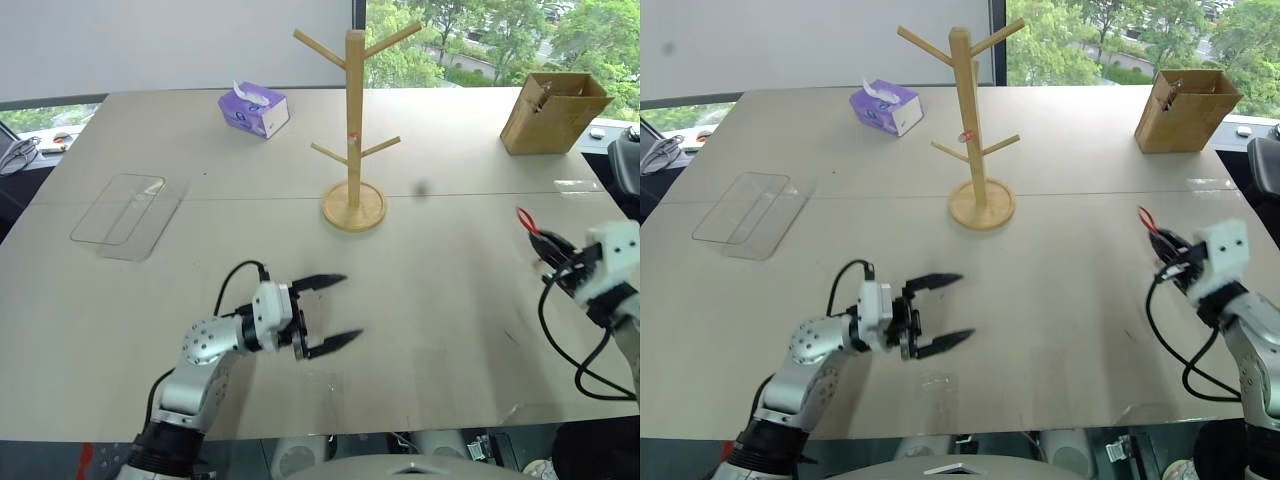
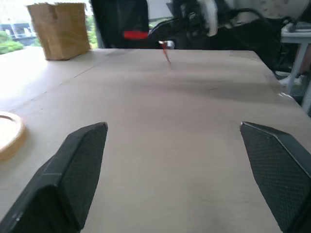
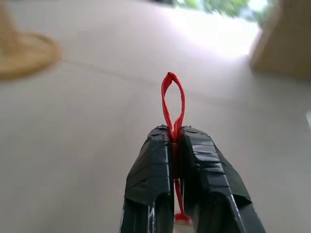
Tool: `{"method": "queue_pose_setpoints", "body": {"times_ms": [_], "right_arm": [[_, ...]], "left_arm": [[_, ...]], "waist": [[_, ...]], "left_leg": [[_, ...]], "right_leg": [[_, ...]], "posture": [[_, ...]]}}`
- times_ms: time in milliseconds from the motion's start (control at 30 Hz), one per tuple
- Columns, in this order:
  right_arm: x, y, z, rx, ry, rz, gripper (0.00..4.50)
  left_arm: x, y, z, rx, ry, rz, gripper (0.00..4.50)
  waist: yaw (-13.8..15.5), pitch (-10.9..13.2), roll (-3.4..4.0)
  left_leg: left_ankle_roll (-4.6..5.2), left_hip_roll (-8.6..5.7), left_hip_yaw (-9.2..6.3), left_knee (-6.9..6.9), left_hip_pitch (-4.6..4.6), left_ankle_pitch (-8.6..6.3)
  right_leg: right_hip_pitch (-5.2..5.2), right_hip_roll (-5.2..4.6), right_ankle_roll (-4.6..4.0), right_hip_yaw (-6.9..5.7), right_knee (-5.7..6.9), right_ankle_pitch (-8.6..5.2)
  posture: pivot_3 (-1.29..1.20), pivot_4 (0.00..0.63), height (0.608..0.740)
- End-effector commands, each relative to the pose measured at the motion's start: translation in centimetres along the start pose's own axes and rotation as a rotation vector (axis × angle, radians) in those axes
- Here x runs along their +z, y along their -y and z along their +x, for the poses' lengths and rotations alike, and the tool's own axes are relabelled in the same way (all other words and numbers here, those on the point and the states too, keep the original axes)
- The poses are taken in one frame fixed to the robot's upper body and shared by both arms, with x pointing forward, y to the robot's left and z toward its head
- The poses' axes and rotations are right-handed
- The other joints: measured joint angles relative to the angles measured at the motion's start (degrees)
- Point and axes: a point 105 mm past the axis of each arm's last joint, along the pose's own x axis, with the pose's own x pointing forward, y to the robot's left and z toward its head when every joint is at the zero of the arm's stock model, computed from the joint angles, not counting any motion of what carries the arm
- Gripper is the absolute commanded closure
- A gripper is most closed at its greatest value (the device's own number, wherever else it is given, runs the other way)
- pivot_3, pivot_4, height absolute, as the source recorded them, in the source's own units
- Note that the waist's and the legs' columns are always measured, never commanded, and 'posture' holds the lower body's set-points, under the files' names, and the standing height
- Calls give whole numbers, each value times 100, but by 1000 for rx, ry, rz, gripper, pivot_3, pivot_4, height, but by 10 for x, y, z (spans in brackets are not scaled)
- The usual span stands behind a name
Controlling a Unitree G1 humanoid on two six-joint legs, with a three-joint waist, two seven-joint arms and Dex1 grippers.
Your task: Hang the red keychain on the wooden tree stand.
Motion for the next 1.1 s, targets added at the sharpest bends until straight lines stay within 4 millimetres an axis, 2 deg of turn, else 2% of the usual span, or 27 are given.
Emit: {"method": "queue_pose_setpoints", "body": {"times_ms": [33,133,200,300,467,600,833,1100], "right_arm": [[36,-25,12,116,123,-151,4474],[56,-43,27,200,195,-240,4474],[60,-46,32,220,207,-265,4474],[77,-52,45,234,283,-368,4474],[99,-65,66,247,403,-528,4474],[114,-77,78,275,493,-568,4474],[117,-101,92,368,553,-583,4474],[125,-111,101,395,588,-570,4474]], "left_arm": [[38,-22,4,83,42,16,0],[68,-43,6,176,76,-13,0],[74,-46,7,194,61,-24,0],[88,-48,7,224,57,-38,0],[103,-53,8,264,62,-44,0],[103,-60,7,302,54,-45,0],[106,-66,3,331,48,-20,0],[109,-71,1,349,51,-6,0]], "waist": [[15,3,-5],[11,6,-10],[7,6,-11],[2,8,-13],[-13,17,-22],[0,18,-24],[-9,22,-30],[-16,22,-31]], "left_leg": [[0,0,0,0,-1,0],[0,-5,-4,2,-6,0],[-1,-6,-3,3,-6,1],[-3,-8,1,2,-5,2],[-17,-12,1,3,-2,10],[-33,-11,3,3,-2,19],[-34,-9,11,4,-2,20],[-36,-6,12,4,-1,21]], "right_leg": [[0,0,0,0,-1,0],[1,0,2,-3,-3,0],[1,0,3,0,-2,1],[1,0,-16,3,-4,12],[1,8,-17,2,-1,12],[1,8,-19,4,-2,14],[1,4,-21,8,-1,15],[1,3,-22,8,-1,15]], "posture": [[0,150,740],[0,150,740],[0,150,740],[0,150,740],[0,150,740],[0,150,740],[0,150,740],[0,150,740]]}}
